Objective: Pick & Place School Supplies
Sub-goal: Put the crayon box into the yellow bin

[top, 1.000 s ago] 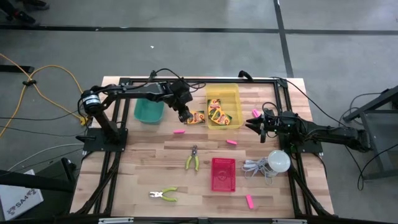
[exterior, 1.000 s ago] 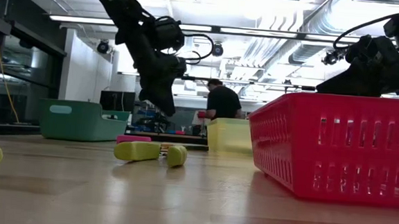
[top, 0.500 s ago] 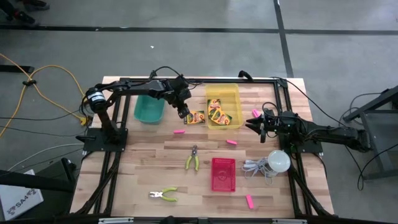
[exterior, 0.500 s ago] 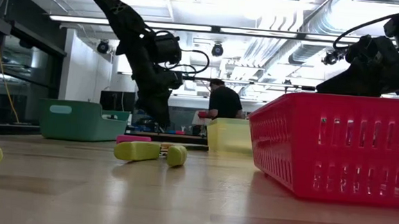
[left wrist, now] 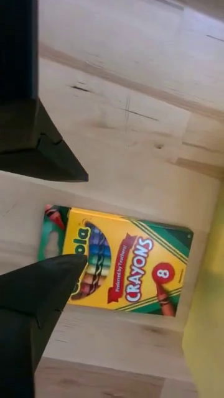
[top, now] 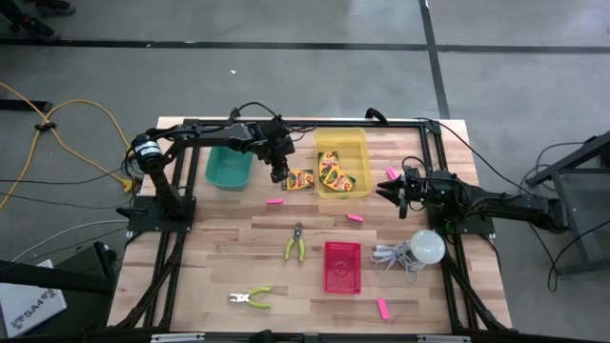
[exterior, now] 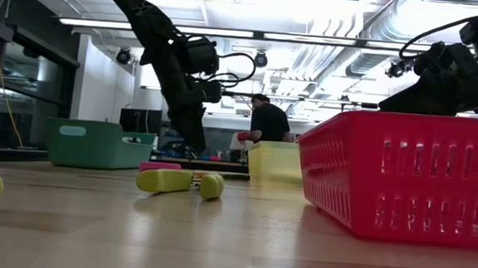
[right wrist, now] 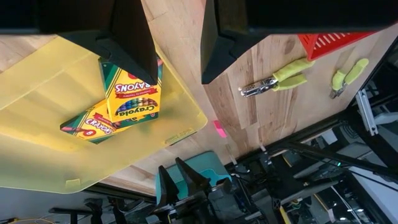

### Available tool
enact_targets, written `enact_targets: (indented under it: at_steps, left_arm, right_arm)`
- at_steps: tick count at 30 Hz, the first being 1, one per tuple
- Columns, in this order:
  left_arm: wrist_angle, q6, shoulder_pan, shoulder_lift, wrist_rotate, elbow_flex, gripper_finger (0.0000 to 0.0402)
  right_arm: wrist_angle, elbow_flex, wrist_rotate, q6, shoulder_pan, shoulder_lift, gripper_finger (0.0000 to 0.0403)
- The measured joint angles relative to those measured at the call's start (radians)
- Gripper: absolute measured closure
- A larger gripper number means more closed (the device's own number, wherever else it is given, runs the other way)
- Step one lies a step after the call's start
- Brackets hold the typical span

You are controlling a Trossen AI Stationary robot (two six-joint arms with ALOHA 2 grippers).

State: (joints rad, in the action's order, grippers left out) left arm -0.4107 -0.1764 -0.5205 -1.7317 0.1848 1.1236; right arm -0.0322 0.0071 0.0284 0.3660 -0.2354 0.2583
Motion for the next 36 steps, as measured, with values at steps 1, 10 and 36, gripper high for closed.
enact_targets:
  at_steps: [1, 10, 36]
  left_arm:
    - [0.0, 0.0, 0.0, 0.0, 0.0, 0.0, 0.0206]
    - [-0.025, -0.019, -0.003, -0.031, 0.046, 0.001, 0.0206]
    - [-0.131, 0.332, -0.057, -0.083, 0.247, 0.004, 0.0206]
  right_arm:
    - [0.0, 0.0, 0.0, 0.0, 0.0, 0.0, 0.0292]
    - [0.0, 0.0, 0.0, 0.0, 0.0, 0.0, 0.0292]
    - [0.0, 0.0, 0.0, 0.0, 0.0, 0.0, 0.0292]
